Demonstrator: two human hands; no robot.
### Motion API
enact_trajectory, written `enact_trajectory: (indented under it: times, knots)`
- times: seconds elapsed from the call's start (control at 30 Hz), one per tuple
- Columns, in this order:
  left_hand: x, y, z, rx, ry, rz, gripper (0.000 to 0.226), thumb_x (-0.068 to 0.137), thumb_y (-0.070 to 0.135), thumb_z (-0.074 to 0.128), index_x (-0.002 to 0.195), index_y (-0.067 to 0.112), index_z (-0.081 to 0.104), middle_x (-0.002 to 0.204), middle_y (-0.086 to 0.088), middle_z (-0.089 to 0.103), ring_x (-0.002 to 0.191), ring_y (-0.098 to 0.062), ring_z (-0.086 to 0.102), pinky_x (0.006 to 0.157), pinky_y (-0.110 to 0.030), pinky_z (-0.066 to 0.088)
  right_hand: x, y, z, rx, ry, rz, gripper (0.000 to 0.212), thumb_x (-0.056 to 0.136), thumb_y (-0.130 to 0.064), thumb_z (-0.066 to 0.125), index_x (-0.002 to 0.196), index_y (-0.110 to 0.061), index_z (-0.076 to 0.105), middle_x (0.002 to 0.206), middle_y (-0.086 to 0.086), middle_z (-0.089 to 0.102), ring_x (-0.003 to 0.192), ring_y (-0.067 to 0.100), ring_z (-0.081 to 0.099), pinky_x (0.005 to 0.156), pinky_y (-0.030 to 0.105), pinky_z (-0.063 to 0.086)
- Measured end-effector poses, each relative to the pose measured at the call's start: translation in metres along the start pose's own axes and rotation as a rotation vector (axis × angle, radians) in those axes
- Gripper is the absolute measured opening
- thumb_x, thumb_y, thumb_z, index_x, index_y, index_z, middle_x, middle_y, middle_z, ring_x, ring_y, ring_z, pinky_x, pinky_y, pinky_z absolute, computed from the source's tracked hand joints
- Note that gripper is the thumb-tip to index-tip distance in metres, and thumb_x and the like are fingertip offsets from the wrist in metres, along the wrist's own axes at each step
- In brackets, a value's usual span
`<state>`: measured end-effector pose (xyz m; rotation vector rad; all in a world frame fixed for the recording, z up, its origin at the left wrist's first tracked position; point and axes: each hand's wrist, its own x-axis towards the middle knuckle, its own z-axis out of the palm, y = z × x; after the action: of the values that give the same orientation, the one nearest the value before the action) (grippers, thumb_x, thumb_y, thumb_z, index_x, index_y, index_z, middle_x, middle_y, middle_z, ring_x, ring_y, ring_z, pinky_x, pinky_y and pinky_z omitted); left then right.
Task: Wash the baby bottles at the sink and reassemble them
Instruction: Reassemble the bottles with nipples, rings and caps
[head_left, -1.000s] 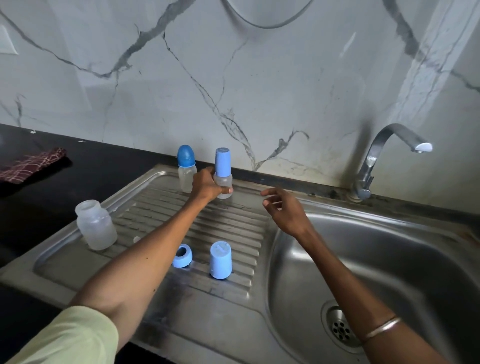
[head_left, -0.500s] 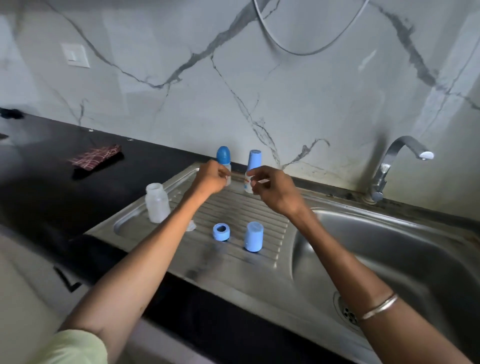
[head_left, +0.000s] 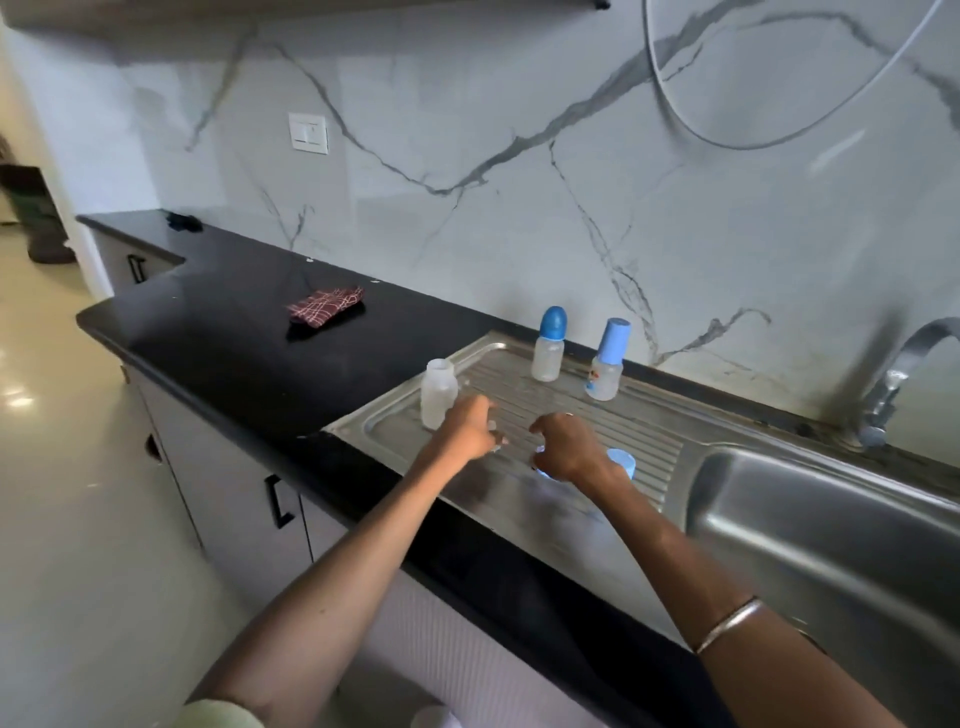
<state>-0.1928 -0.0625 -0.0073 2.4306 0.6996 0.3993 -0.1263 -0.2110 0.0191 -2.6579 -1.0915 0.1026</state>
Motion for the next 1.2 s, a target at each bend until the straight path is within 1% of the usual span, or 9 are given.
enact_trajectory:
  times: [0.1,0.2,0.33,0.57,0.7,0.83,0.93,1.03,1.2]
  knots:
    - [-0.004,-0.004,0.007,0.095,0.023,-0.014,0.034,0.074,0.022,0.087,0.097,0.005,0.067,0.101,-0.01,0.068,0.093,-0.026,0.066,0.075,-0.035,0.054,-0.001,-0.002,0.01,-0.039,0.006,0.006,0.042,0.083,-0.01,0.066,0.125,-0.015,0.062,0.127,0.009,0.06,0.117,0.028,0.057,0.096,0.037,0.051]
    - [-0.009,-0.007,0.009,0.066,0.09,0.003,0.014,0.079,0.011,0.079,0.082,0.003,0.068,0.081,-0.004,0.066,0.073,-0.017,0.061,0.06,-0.026,0.042,-0.001,0.001,0.018,-0.053,0.011,0.015,0.033,0.085,-0.008,0.064,0.118,-0.011,0.063,0.122,0.011,0.061,0.111,0.03,0.06,0.09,0.037,0.052]
    - [-0.014,-0.009,0.012,-0.066,0.127,0.008,0.017,0.079,-0.001,0.06,0.064,0.005,0.067,0.067,0.002,0.069,0.065,-0.01,0.066,0.065,-0.031,0.056,-0.002,0.006,0.022,0.0,0.063,0.001,0.034,0.086,-0.008,0.066,0.12,-0.014,0.065,0.124,0.01,0.061,0.109,0.028,0.061,0.092,0.035,0.053]
    - [-0.017,0.007,0.005,-0.18,0.176,0.084,0.008,0.08,0.009,0.076,0.087,0.007,0.078,0.085,-0.002,0.073,0.081,-0.015,0.067,0.068,-0.024,0.052,-0.014,0.009,0.002,0.209,0.173,-0.031,0.042,0.078,-0.016,0.078,0.118,-0.024,0.065,0.119,0.008,0.062,0.106,0.024,0.062,0.086,0.033,0.052]
    - [-0.021,0.033,0.004,-0.257,0.18,0.13,0.014,0.076,0.009,0.082,0.089,0.01,0.078,0.08,0.003,0.072,0.069,-0.004,0.063,0.066,-0.021,0.053,-0.029,0.018,-0.016,0.313,0.273,-0.037,0.051,0.076,-0.016,0.082,0.123,-0.018,0.062,0.119,0.008,0.065,0.106,0.022,0.063,0.088,0.028,0.05]
    - [-0.023,0.07,0.012,-0.395,0.163,0.222,0.024,0.066,0.003,0.085,0.087,0.014,0.079,0.076,0.004,0.076,0.071,-0.009,0.072,0.07,-0.036,0.062,-0.048,0.038,-0.042,0.377,0.408,-0.026,0.051,0.077,-0.019,0.082,0.125,-0.015,0.062,0.117,0.006,0.067,0.107,0.022,0.063,0.08,0.018,0.04]
    - [-0.032,0.11,0.017,-0.451,0.143,0.31,0.026,0.069,0.008,0.088,0.093,0.012,0.08,0.083,0.001,0.077,0.078,-0.01,0.074,0.074,-0.027,0.061,-0.063,0.061,-0.06,0.457,0.497,0.02,0.051,0.075,-0.024,0.083,0.123,-0.02,0.065,0.111,0.004,0.069,0.1,0.02,0.065,0.079,0.022,0.047]
    - [-0.035,0.148,0.029,-0.519,0.137,0.389,0.02,0.069,0.007,0.083,0.089,0.007,0.078,0.079,-0.007,0.076,0.072,-0.012,0.07,0.074,-0.039,0.061,-0.081,0.088,-0.077,0.557,0.595,0.046,0.043,0.073,-0.036,0.084,0.113,-0.025,0.069,0.099,-0.001,0.072,0.09,0.015,0.068,0.078,0.032,0.057]
    - [-0.051,0.209,0.07,-0.623,0.045,0.428,0.026,0.068,0.0,0.078,0.089,0.016,0.074,0.07,-0.001,0.073,0.068,-0.005,0.067,0.071,-0.037,0.06,-0.117,0.144,-0.095,0.601,0.695,0.085,0.044,0.075,-0.03,0.084,0.116,-0.023,0.069,0.105,-0.002,0.069,0.089,0.013,0.067,0.07,0.003,0.046]
